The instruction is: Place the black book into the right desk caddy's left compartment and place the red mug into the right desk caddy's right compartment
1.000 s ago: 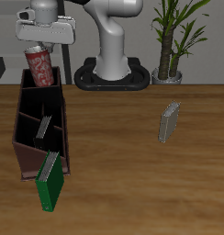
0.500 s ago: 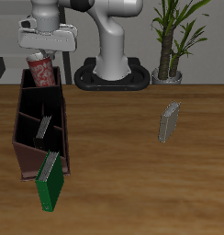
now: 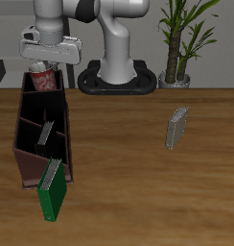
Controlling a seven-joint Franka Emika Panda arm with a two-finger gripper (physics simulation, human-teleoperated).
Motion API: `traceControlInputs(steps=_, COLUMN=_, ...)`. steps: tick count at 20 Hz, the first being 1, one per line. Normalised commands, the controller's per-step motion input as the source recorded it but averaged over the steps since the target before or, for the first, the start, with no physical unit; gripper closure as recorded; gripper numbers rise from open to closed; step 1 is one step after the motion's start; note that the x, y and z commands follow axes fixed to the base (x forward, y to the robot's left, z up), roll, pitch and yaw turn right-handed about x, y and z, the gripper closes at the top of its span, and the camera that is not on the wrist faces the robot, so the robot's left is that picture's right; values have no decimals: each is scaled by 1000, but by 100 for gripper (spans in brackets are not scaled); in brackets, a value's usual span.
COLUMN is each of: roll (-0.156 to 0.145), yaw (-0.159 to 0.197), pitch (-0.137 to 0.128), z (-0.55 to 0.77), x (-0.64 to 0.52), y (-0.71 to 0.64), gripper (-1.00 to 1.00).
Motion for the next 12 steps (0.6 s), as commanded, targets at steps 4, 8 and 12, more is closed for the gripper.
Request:
traceControlInputs(steps=4, roll=-2, yaw=17, pitch=34, z=-130, x=9, y=7, gripper=100)
traceControlInputs(steps=8, roll=-18, yaw=-22, pitch=35, z=-15, x=-19, y=-23, gripper=-100)
traceControlInputs(steps=12, roll=12, yaw=11, pitch=-2, z=93, x=-40, y=73, gripper=-100)
